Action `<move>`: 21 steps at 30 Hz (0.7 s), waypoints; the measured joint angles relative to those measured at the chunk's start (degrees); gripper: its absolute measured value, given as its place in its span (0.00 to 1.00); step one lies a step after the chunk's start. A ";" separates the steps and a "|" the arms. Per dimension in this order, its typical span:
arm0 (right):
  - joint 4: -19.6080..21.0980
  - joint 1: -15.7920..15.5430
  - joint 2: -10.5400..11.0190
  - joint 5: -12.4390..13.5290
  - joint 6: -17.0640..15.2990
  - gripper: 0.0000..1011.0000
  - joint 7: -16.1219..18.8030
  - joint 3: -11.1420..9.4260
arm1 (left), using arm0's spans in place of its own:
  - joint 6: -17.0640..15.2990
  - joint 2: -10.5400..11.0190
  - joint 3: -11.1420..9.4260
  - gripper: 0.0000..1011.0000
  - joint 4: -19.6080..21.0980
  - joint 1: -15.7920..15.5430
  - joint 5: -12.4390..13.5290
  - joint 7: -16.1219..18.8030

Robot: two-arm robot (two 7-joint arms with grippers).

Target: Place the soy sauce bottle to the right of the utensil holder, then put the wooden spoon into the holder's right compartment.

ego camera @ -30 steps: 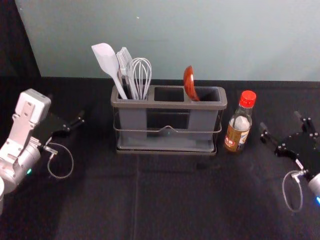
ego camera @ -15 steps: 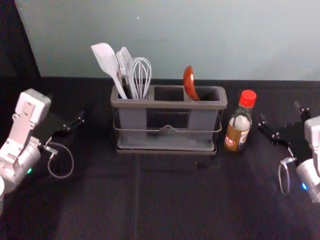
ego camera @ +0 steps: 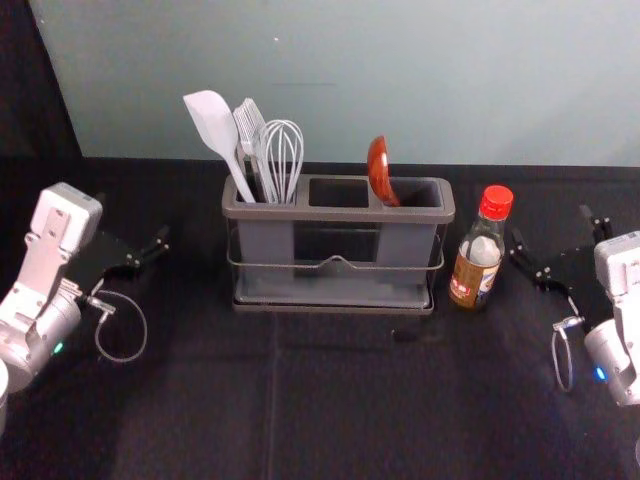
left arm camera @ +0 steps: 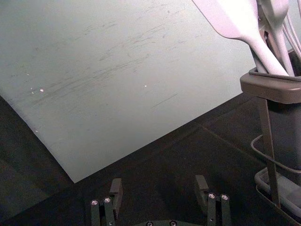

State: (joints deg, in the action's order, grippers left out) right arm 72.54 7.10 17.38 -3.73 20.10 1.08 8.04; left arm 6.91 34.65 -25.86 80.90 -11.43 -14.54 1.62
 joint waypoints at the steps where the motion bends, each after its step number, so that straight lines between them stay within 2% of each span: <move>1: 0.05 -0.04 0.03 0.04 0.00 0.99 0.00 -0.01 | 0.00 0.00 0.00 0.99 0.00 0.00 0.00 0.00; 21: 0.39 -0.28 0.17 0.35 -0.04 0.99 0.03 -0.08 | 0.00 0.00 0.00 0.99 0.00 0.00 0.00 0.00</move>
State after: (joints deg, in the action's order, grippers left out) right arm 72.93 6.82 17.54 -3.38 20.06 1.11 7.97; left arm 6.91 34.65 -25.86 80.90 -11.43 -14.55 1.62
